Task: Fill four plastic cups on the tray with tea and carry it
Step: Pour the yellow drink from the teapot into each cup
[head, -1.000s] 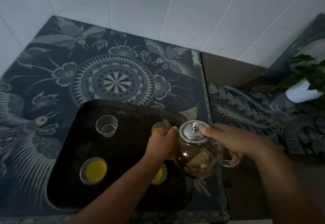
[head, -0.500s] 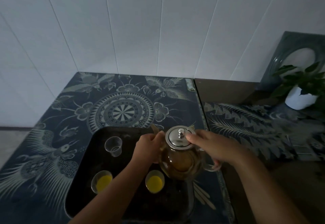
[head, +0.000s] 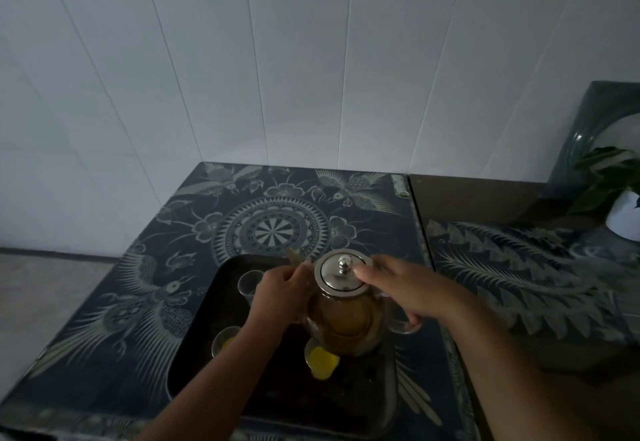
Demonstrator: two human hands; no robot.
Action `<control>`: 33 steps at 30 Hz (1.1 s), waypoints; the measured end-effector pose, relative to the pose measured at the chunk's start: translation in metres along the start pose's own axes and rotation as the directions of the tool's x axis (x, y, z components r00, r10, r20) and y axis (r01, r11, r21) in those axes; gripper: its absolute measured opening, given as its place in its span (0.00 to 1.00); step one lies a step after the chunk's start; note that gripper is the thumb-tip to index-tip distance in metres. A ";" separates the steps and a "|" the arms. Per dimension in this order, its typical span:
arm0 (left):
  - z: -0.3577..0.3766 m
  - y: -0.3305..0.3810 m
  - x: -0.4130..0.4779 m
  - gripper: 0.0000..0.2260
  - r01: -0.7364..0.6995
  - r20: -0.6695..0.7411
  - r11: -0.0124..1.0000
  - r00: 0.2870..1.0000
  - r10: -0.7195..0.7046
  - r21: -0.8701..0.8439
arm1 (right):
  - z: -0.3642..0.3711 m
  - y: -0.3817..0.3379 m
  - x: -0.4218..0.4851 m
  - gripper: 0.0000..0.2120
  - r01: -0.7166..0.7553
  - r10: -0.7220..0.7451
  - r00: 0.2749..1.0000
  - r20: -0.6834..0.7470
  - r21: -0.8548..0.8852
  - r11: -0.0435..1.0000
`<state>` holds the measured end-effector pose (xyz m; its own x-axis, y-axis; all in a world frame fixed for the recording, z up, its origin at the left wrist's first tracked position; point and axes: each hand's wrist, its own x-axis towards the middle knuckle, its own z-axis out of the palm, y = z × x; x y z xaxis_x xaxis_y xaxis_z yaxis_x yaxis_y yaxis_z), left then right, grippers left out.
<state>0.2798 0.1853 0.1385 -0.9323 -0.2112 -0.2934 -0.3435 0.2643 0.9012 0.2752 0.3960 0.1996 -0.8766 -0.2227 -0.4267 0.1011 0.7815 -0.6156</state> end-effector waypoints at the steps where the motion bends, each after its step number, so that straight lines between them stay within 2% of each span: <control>1: -0.002 -0.001 -0.002 0.17 -0.003 -0.010 1.000 1.000 0.003 -0.007 | 0.001 -0.002 0.000 0.32 0.003 -0.003 1.000 0.005 -0.005 1.000; 13: -0.021 -0.013 -0.001 0.16 0.020 -0.026 1.000 0.999 -0.020 -0.011 | 0.021 -0.010 0.011 0.34 0.035 -0.035 0.999 0.005 0.018 0.999; 19: -0.037 -0.024 0.030 0.16 0.015 -0.014 1.000 1.000 -0.015 -0.013 | 0.040 -0.023 0.033 0.34 -0.008 0.008 1.000 0.012 0.048 0.999; 23: -0.052 -0.036 0.060 0.21 0.002 0.030 1.000 1.000 -0.002 -0.006 | 0.059 -0.038 0.050 0.41 -0.080 0.081 0.997 -0.002 0.123 0.989; 25: -0.060 -0.044 0.075 0.21 0.007 0.070 1.000 0.998 -0.007 -0.002 | 0.070 -0.043 0.061 0.44 -0.139 0.140 0.990 0.000 0.144 0.980; 30: -0.071 -0.071 0.110 0.20 0.061 0.169 0.998 0.984 -0.056 -0.024 | 0.089 -0.060 0.083 0.47 -0.271 0.270 0.963 0.022 0.141 0.952; 33: -0.076 -0.086 0.127 0.24 0.096 0.252 0.995 0.964 -0.085 -0.032 | 0.098 -0.071 0.094 0.44 -0.362 0.362 0.932 0.024 0.118 0.925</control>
<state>0.1999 0.0642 0.0482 -0.8981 0.0114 -0.4397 -0.4274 0.2131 0.8786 0.2317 0.2628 0.1381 -0.7692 0.0616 -0.6361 0.4663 0.7347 -0.4927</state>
